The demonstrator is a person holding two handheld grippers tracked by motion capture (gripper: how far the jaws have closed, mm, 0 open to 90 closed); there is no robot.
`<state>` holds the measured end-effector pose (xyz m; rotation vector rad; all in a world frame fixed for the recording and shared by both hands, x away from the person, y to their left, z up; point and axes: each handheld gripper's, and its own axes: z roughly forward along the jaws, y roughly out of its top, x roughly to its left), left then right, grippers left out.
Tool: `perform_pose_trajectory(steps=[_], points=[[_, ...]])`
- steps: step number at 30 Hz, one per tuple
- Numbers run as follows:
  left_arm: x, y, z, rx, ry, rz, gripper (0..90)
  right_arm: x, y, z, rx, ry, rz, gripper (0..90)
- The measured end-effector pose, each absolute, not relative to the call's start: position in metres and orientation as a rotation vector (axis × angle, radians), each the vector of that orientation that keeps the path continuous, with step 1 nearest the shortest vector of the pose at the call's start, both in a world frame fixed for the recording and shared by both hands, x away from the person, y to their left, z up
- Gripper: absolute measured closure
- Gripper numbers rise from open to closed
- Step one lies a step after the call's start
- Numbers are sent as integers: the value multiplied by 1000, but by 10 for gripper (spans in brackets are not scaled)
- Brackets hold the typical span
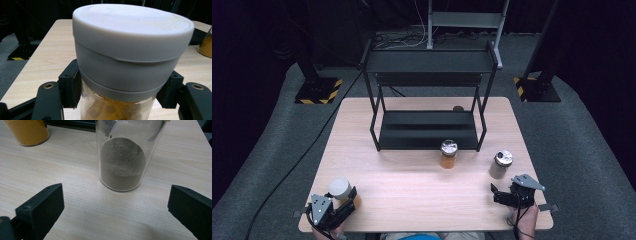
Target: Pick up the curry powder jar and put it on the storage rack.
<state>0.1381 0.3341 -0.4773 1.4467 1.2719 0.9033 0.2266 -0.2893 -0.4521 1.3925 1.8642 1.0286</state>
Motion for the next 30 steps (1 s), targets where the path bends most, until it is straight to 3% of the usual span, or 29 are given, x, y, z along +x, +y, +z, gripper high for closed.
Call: perform_pose_trajectory(steps=[30], points=[[151,328,-457,1476,1213,872,343,227,-291,-452,1373,1881,1035,3]])
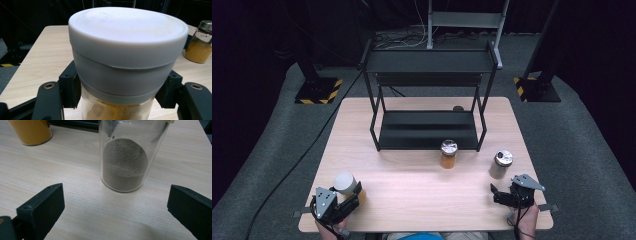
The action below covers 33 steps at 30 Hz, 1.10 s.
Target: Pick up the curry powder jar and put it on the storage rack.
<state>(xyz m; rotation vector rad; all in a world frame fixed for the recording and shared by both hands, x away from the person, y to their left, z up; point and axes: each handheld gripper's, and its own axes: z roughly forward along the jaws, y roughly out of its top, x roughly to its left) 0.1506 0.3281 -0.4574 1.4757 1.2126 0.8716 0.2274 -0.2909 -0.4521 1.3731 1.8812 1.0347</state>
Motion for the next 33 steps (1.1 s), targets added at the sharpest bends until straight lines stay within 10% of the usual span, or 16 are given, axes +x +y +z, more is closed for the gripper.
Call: perform_pose_trajectory(steps=[33], points=[[171,318,-438,1508,1142,851,346,230,-289,-451,1347,1915,1015,0]])
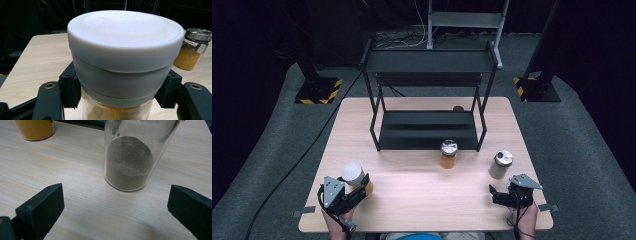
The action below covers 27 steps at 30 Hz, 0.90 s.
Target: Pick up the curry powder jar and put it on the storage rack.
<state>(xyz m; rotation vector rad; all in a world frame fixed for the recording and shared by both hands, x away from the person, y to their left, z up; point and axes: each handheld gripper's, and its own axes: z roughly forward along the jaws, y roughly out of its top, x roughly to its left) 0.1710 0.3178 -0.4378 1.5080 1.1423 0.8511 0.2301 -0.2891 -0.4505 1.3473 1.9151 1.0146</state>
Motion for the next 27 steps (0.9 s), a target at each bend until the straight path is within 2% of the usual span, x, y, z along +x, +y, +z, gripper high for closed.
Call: perform_pose_trajectory(steps=[27], points=[[182,306,-435,1542,1094,850,348,229,-291,-451,1329,1923,1027,3]])
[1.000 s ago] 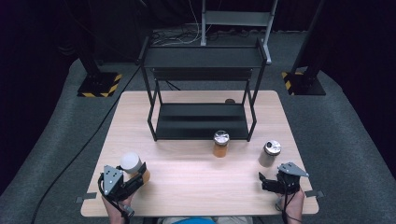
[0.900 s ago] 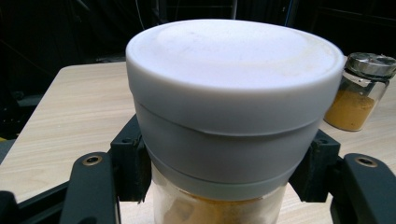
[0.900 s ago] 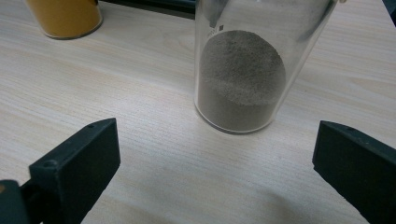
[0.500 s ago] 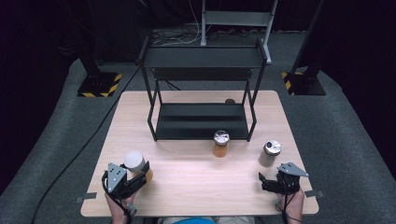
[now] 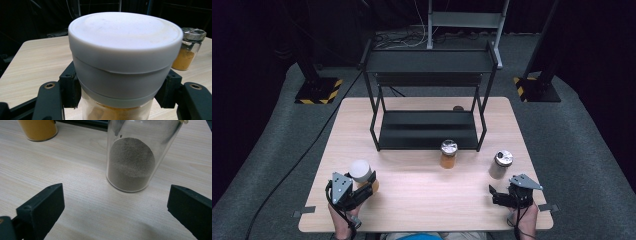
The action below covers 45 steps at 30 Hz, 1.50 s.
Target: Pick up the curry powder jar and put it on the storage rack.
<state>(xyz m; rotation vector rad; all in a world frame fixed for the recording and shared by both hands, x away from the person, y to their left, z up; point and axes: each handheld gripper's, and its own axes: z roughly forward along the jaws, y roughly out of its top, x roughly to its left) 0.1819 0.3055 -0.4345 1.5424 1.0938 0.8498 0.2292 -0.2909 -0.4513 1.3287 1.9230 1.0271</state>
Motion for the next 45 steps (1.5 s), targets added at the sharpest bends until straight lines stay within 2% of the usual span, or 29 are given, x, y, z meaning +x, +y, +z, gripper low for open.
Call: perform_pose_trajectory(steps=[45], points=[[207,291,-425,1547,1021,831,348,228,-289,-452,1321,1918,1017,5]])
